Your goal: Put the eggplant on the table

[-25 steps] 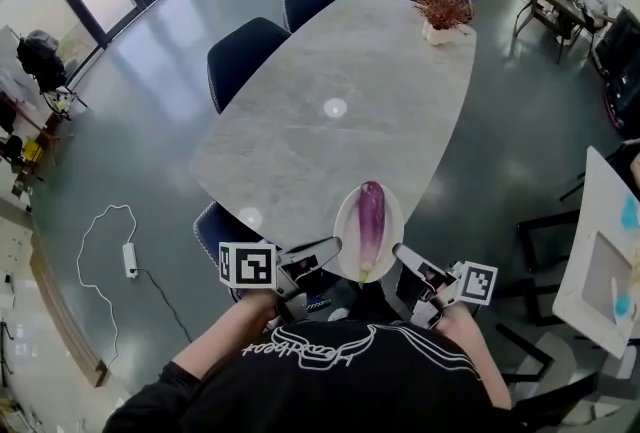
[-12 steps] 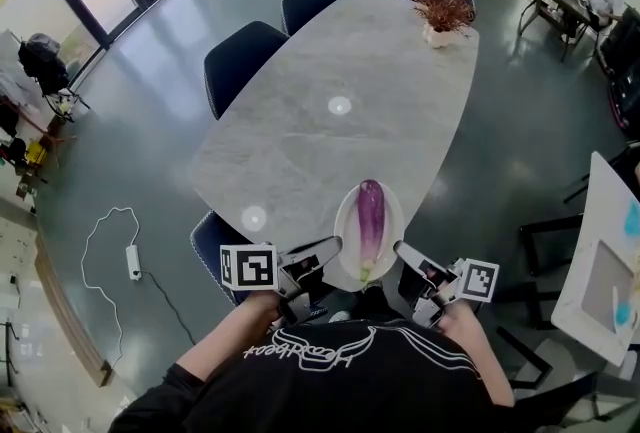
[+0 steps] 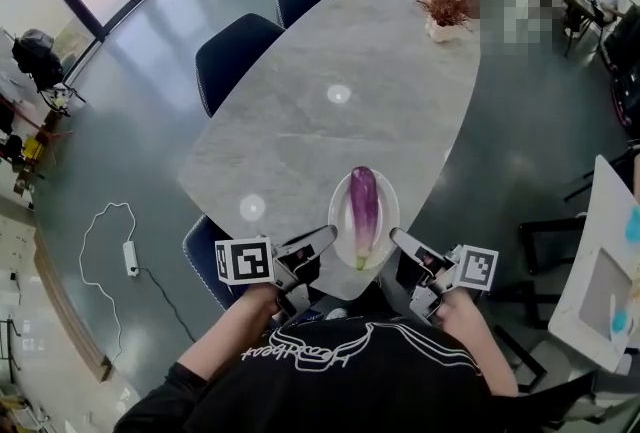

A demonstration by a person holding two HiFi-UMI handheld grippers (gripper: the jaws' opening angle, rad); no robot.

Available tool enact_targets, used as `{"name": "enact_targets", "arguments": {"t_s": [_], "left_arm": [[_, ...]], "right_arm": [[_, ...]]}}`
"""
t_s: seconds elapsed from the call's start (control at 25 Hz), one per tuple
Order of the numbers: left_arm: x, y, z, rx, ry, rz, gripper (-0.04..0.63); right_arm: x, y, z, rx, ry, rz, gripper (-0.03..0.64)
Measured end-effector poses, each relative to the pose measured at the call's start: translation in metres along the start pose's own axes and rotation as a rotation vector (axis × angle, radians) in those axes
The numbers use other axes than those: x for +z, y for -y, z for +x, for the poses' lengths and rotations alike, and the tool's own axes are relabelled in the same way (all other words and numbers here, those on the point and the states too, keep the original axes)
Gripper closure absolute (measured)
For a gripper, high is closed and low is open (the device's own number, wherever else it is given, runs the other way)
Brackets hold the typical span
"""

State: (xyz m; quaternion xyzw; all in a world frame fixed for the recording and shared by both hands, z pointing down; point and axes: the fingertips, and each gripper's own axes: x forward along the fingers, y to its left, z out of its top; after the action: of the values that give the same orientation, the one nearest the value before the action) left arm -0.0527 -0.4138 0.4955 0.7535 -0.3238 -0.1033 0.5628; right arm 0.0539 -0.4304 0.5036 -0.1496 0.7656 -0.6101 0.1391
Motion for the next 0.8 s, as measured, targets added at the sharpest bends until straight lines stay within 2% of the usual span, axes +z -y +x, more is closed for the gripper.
{"name": "enact_targets", "arguments": {"t_s": [0.32,0.64,0.8], "left_arm": [[0.038,-0.026,0.026,0.056,0.044,-0.006,0.568],[0.068,-0.067,0.052,0.132,0.077,-0.029,0.568],[0.074,-0.092,0.065,0.182,0.078,-0.027,0.568]], "right_arm": [[0.041,0.021,0.031,-0.064,-0.027,-0.073,0.6],[0.074,0.054,0.062,-0.112,-0.063,-0.08,0.6],[0.083,0.08,0.074,-0.169,-0.076,-0.081,0.6]]}}
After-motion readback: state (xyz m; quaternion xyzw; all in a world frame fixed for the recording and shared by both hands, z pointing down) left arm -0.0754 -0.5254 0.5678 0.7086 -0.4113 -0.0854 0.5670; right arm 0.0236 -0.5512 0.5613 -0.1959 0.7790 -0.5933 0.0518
